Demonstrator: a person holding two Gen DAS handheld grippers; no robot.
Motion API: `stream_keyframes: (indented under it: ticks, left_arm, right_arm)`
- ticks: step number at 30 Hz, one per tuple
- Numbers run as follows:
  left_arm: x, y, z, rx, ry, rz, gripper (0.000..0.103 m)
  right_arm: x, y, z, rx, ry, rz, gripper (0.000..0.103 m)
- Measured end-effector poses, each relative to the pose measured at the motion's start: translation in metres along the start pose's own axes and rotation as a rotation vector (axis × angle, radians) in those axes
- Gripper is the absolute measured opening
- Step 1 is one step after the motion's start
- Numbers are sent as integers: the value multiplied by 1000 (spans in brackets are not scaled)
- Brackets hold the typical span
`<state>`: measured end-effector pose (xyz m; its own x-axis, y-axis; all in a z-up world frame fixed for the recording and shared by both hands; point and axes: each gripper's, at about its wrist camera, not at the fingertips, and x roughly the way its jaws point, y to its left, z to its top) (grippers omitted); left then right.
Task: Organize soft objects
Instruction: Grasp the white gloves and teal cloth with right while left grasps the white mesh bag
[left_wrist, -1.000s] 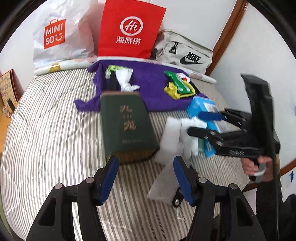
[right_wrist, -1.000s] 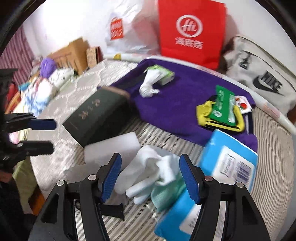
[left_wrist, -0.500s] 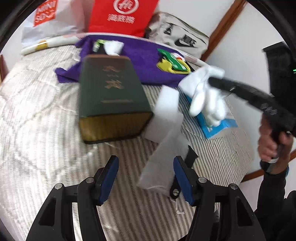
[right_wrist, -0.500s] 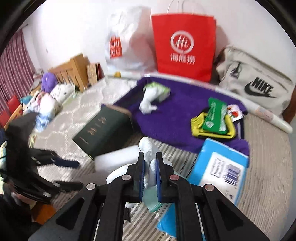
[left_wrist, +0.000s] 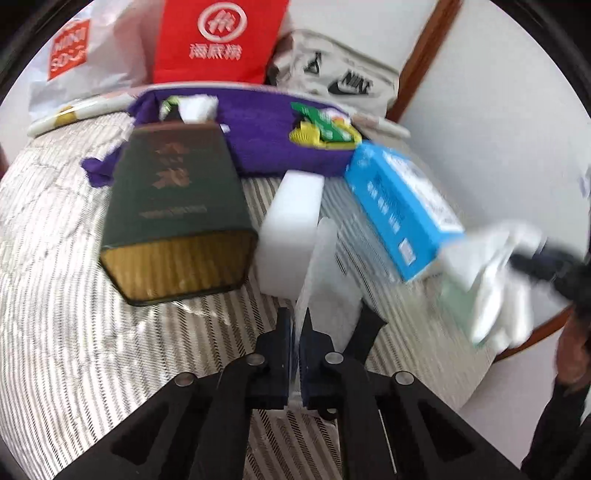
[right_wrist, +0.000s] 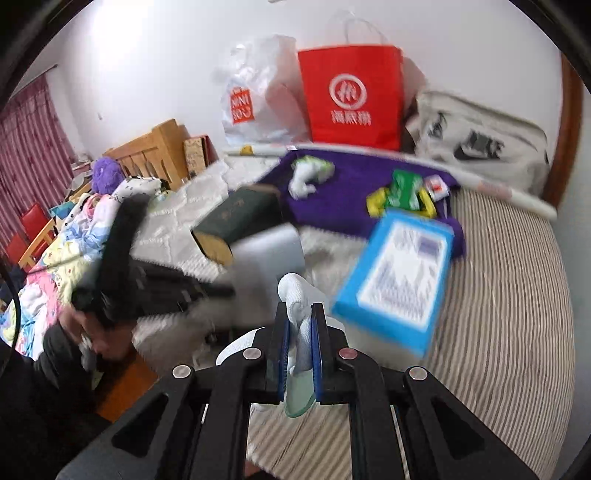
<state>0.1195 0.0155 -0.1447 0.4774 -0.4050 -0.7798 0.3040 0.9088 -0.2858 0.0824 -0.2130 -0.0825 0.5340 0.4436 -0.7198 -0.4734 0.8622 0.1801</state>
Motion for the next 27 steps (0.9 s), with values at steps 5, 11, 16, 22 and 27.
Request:
stream_keyframes:
  ticks: [5, 11, 16, 22, 27]
  left_arm:
    - [-42, 3, 1, 1, -75, 69, 4]
    - [-64, 27, -13, -33, -45, 195, 4]
    - [-41, 47, -31, -81, 40, 243, 12]
    - [-30, 42, -39, -54, 43, 256, 51]
    - [-25, 28, -38, -24, 39, 244, 66]
  right_arm:
    - [8, -17, -29, 60, 39, -41, 10]
    - [22, -21, -47, 77, 68, -55, 11]
    - [35, -24, -55, 84, 63, -78, 17]
    - [33, -31, -60, 130, 41, -90, 58]
    - [42, -33, -64, 170, 52, -66, 60]
